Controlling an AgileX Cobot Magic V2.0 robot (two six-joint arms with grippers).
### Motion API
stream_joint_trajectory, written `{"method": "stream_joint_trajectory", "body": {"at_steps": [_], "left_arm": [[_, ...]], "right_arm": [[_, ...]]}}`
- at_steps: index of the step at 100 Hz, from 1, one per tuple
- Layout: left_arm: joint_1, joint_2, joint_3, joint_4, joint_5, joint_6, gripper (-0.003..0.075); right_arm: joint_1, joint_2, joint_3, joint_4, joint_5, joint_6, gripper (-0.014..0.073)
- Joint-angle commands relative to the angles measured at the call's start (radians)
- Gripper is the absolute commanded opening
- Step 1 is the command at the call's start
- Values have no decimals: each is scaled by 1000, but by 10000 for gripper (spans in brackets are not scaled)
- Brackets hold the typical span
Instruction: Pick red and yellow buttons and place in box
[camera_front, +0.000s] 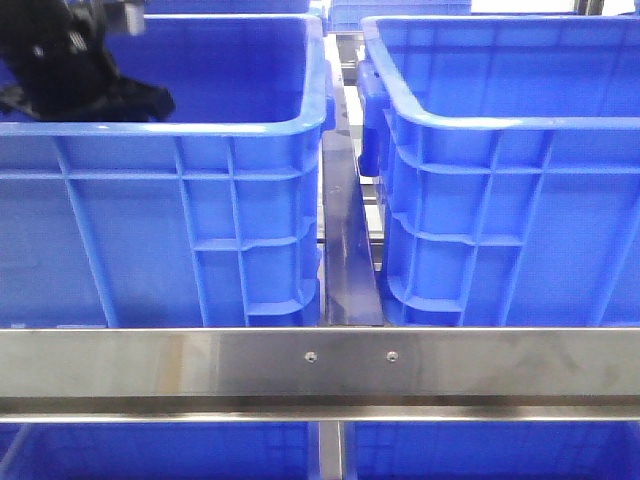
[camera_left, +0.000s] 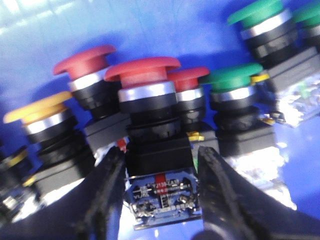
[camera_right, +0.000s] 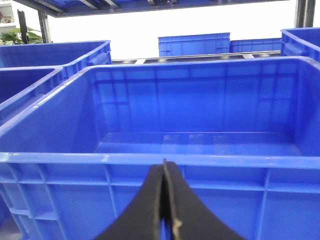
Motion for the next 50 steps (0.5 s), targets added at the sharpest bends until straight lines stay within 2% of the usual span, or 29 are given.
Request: {"method": "stream_joint_trajectory", "body": {"at_steps": [1, 29, 50], "left_arm": [[-13, -118, -35, -12, -31, 1, -19], [-79, -325, -31, -16, -4, 1, -19], [-214, -485, 35, -20, -10, 1, -19]], "right_arm": [[2, -20, -20, -9, -81, -2, -67], [2, -20, -20, -9, -81, -2, -67], [2, -20, -20, -9, -87, -2, -67]]}}
